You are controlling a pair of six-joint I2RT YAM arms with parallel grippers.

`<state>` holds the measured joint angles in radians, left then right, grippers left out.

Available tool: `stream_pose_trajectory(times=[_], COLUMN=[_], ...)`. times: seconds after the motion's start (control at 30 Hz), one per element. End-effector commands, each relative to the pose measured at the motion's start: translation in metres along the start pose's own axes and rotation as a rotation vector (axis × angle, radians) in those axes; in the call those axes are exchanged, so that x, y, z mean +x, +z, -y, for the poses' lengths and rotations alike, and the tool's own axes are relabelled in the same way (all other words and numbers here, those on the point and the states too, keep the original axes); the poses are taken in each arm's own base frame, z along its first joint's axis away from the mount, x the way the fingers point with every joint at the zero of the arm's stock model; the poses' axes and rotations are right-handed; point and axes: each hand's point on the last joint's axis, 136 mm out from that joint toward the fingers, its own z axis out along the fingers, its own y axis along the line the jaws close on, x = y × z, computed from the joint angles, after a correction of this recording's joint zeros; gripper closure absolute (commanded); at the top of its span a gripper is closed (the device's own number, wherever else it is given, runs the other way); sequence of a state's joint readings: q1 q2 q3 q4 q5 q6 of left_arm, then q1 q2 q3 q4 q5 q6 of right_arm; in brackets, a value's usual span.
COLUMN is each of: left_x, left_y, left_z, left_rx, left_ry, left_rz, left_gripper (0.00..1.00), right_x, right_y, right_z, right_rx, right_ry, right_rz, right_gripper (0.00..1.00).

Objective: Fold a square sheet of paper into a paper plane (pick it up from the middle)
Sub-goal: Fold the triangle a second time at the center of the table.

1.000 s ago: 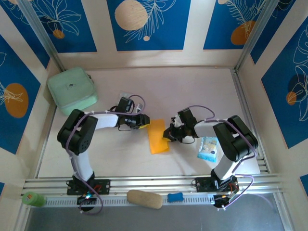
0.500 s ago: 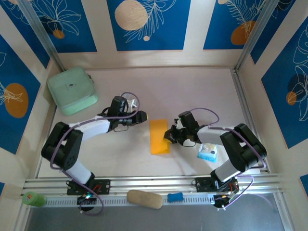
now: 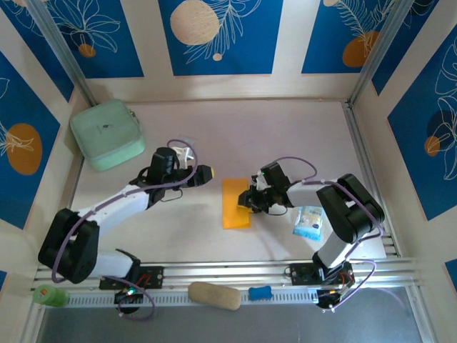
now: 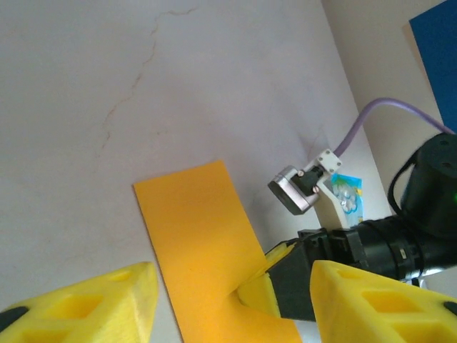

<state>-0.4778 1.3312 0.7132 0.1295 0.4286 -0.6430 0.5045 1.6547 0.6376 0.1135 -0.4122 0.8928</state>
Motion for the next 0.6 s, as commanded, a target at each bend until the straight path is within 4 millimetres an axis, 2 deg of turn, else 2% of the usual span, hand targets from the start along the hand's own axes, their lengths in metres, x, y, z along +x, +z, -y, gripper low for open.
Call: stream_pose_trajectory(times=[0.0, 0.1, 0.13, 0.3, 0.57], left_x=[-0.007, -0.011, -0.012, -0.019, -0.015], left_y=[-0.012, -0.018, -0.02, -0.031, -0.03], left_z=[0.003, 0.004, 0.004, -0.011, 0.008], left_rx=[-0.022, -0.035, -0.038, -0.118, 0.066], left_ry=[0.08, 0.111, 0.119, 0.071, 0.094], left_rz=[0.035, 0.049, 0.054, 0.115, 0.177], left_gripper=[0.27, 0.05, 0.0, 0.0, 0.02], right_x=[-0.001, -0.003, -0.003, -0.007, -0.01], right_y=[-0.002, -0.005, -0.006, -0.008, -0.007], right_z=[-0.004, -0.003, -0.002, 0.002, 0.002], right_rx=[-0.017, -0.013, -0.01, -0.011, -0.017], right_ry=[-0.026, -0.032, -0.033, -0.026, -0.02], right_rz=[-0.031, -0.03, -0.03, -0.034, -0.038], right_gripper=[0.77, 0.76, 0.76, 0.75, 0.88])
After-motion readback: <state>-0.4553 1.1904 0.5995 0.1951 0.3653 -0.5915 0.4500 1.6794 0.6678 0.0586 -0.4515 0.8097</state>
